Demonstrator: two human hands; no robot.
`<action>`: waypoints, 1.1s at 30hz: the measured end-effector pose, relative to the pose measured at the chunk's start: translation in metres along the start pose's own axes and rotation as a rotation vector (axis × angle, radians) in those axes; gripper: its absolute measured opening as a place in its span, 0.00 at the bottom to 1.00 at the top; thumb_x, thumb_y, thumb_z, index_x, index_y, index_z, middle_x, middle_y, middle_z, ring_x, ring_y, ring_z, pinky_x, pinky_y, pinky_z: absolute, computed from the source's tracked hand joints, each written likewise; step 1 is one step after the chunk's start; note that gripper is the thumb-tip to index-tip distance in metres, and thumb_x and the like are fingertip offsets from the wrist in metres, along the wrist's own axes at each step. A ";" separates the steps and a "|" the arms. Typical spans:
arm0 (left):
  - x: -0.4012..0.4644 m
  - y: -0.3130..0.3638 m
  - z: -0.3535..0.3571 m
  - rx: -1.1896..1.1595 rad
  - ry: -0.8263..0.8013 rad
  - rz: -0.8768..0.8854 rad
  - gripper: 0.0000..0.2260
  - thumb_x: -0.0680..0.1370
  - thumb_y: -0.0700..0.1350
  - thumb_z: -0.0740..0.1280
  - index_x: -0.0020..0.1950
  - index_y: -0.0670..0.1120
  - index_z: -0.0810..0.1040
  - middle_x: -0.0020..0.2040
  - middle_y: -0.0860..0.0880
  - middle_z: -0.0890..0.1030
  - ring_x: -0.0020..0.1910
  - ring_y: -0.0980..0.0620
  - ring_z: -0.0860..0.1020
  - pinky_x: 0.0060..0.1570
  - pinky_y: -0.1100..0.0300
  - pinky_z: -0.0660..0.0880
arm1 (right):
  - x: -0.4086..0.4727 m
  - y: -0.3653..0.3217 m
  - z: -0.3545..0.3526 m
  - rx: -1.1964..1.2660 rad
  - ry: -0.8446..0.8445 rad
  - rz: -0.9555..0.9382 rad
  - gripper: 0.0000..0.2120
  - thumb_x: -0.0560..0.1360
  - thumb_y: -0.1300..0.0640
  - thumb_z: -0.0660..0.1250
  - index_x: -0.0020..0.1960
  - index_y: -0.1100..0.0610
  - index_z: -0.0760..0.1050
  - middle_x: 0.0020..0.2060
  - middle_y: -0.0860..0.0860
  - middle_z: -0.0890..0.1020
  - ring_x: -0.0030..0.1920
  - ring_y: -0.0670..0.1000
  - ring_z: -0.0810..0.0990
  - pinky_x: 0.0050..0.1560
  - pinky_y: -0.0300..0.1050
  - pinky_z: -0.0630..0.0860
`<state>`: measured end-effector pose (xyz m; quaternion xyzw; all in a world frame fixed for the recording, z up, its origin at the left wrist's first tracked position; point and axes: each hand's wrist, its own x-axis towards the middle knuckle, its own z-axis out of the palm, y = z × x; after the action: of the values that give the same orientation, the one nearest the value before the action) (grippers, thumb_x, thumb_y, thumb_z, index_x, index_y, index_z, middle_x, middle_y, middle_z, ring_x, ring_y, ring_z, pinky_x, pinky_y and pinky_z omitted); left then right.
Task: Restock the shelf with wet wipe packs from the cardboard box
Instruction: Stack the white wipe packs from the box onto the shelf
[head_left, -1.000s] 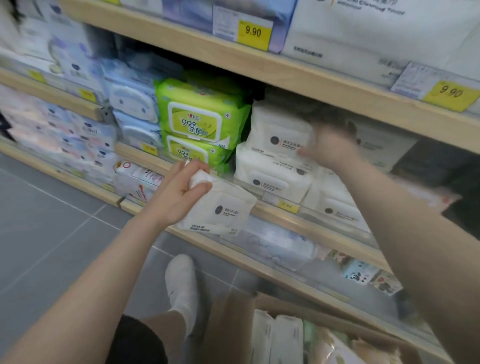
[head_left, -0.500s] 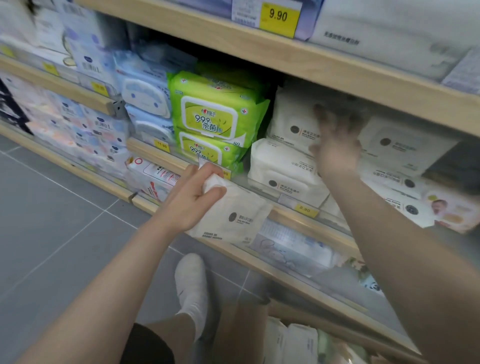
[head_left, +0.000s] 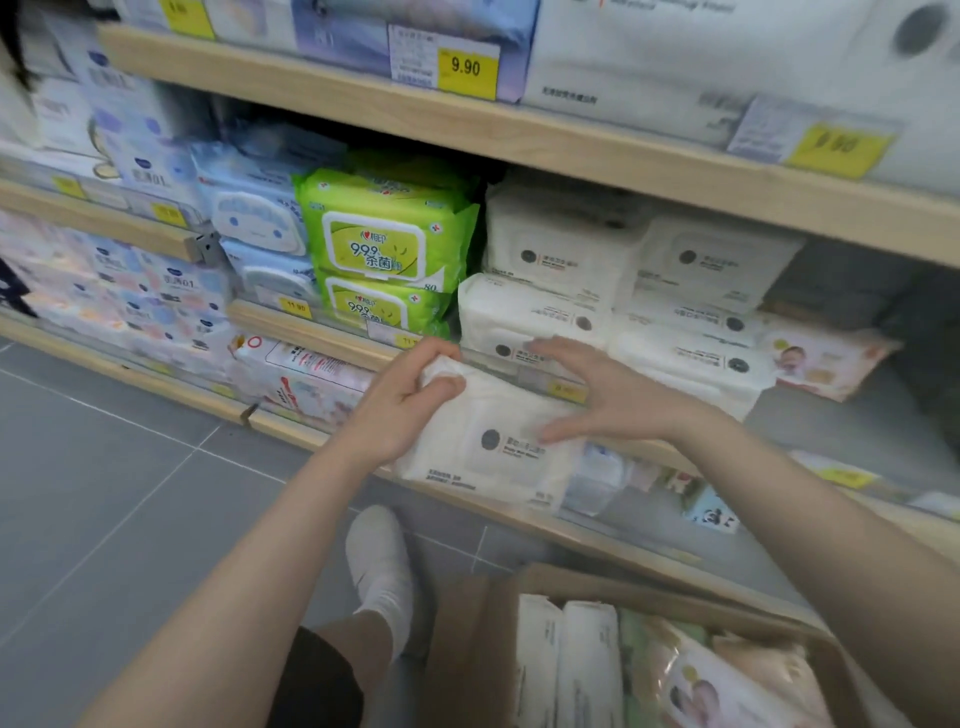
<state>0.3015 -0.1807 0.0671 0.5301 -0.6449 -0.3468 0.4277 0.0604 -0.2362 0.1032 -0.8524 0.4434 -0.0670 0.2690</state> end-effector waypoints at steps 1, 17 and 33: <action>-0.001 0.007 0.010 -0.047 -0.034 0.012 0.13 0.66 0.59 0.62 0.47 0.58 0.73 0.43 0.58 0.76 0.40 0.63 0.72 0.39 0.67 0.67 | -0.011 -0.002 0.003 0.025 -0.105 0.018 0.45 0.65 0.43 0.76 0.75 0.41 0.56 0.71 0.35 0.56 0.70 0.35 0.52 0.71 0.35 0.49; 0.059 0.046 0.097 0.094 -0.142 0.185 0.26 0.80 0.56 0.59 0.76 0.57 0.55 0.74 0.52 0.63 0.72 0.56 0.61 0.70 0.58 0.59 | -0.104 0.050 -0.073 -0.518 0.380 0.305 0.47 0.58 0.38 0.76 0.72 0.35 0.57 0.63 0.52 0.71 0.62 0.55 0.67 0.58 0.49 0.62; 0.117 -0.005 0.132 0.957 -0.083 0.159 0.28 0.79 0.61 0.53 0.76 0.60 0.47 0.78 0.51 0.45 0.76 0.44 0.41 0.68 0.32 0.38 | -0.041 0.091 -0.037 -0.891 0.817 0.387 0.42 0.58 0.41 0.77 0.68 0.50 0.66 0.65 0.55 0.72 0.65 0.61 0.70 0.62 0.74 0.56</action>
<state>0.1736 -0.2971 0.0323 0.6021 -0.7869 0.0013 0.1350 -0.0429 -0.2610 0.0926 -0.6928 0.6415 -0.1461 -0.2952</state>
